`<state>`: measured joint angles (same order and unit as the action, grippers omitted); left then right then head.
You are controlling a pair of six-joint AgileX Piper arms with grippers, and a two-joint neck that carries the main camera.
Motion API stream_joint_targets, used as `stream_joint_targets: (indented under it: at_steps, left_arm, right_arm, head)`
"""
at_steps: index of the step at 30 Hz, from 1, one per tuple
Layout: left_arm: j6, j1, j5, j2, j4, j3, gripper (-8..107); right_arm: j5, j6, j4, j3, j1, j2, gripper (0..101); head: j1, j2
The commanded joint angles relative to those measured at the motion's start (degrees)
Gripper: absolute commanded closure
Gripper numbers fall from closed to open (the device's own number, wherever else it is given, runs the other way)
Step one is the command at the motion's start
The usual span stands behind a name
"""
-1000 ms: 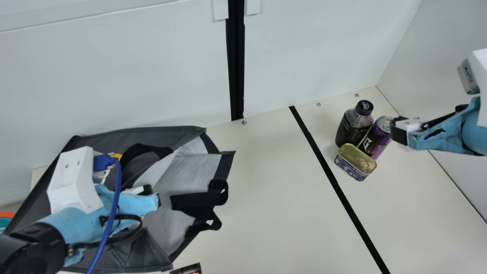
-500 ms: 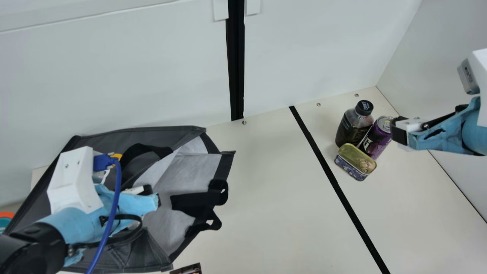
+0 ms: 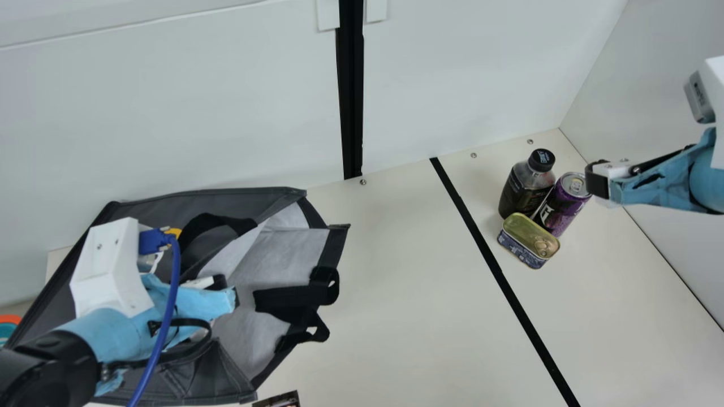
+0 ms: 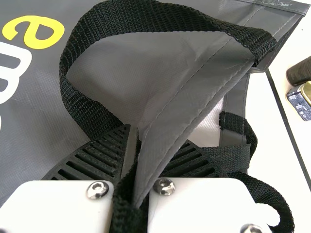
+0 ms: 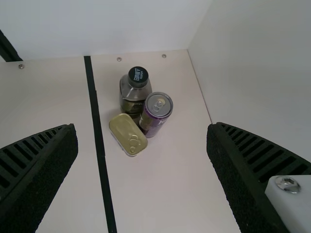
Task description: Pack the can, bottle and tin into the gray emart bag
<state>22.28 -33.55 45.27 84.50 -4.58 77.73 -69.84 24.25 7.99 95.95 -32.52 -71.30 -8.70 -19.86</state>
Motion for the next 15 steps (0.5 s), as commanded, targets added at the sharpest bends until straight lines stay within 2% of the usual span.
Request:
stream_joint_targets:
  at_steps: [1, 15]
  left_arm:
    - [0.0, 0.0, 0.0, 0.0, 0.0, 0.0, 89]
    - [0.0, 0.0, 0.0, 0.0, 0.0, 0.0, 89]
  right_arm:
    - [-0.1, -0.4, -1.0, 0.8, 0.0, -0.8, 10]
    - [-0.1, -2.1, -6.2, 3.0, 0.3, -5.8, 10]
  head:
    - [-1.3, -0.1]
    - [-1.3, -0.1]
